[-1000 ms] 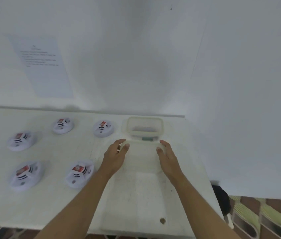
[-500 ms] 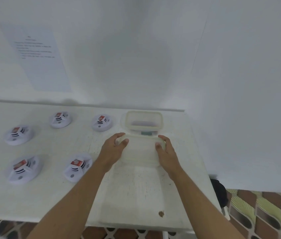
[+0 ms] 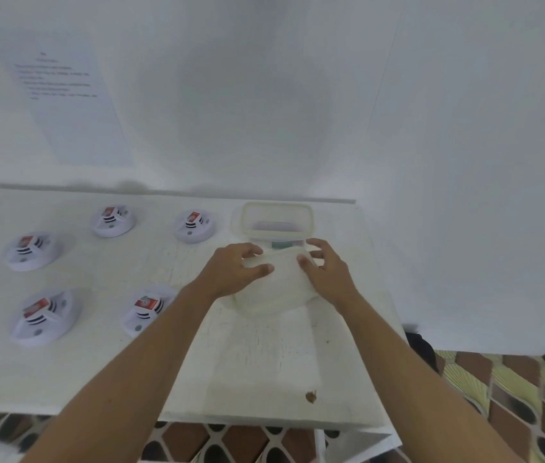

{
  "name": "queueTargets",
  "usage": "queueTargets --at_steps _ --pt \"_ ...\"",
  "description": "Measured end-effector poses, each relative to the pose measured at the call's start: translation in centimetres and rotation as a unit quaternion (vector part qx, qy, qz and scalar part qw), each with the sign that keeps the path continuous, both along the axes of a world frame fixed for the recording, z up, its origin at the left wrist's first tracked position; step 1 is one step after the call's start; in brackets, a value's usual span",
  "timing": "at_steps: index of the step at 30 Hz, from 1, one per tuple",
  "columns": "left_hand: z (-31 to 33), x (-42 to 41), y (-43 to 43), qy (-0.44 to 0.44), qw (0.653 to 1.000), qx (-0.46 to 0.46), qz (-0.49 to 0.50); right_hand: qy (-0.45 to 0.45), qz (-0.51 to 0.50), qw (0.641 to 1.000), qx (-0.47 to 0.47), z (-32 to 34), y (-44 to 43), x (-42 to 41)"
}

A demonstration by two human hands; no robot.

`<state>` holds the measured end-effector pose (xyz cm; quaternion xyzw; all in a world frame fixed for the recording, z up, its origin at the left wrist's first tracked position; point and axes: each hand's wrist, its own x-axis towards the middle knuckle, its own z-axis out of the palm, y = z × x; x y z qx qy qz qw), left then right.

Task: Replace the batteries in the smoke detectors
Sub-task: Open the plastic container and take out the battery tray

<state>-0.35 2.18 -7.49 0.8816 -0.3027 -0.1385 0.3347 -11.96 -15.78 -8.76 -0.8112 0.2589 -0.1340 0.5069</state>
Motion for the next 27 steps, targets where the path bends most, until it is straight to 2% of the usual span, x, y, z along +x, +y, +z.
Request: queueTargets --at_steps 4,8,10,16,21,27 --pt "-0.1 -1.2 0.1 0.026 0.999 0.023 0.039 -0.012 -0.053 0.998 0.043 -0.6 0.7 -0.4" --pt "-0.7 -2.8 0.0 0.134 0.991 0.001 0.023 -0.022 -0.063 0.992 0.107 -1.4 2.3 -0.5" --pt "-0.9 -3.2 -0.2 0.153 0.988 -0.02 0.02 -0.024 -0.062 0.989 0.131 -1.5 2.7 -0.3" --pt "-1.5 -3.3 -1.3 0.153 0.98 -0.099 0.08 -0.033 -0.052 0.992 0.112 -1.8 2.5 0.0" --pt "-2.4 -3.3 -1.2 0.255 0.94 -0.208 0.088 -0.04 -0.058 0.992 0.108 -1.9 2.6 -0.1" --pt "-2.3 -3.5 -1.5 0.285 0.921 -0.25 0.088 -0.04 -0.058 0.992 0.102 -1.9 2.5 -0.1"
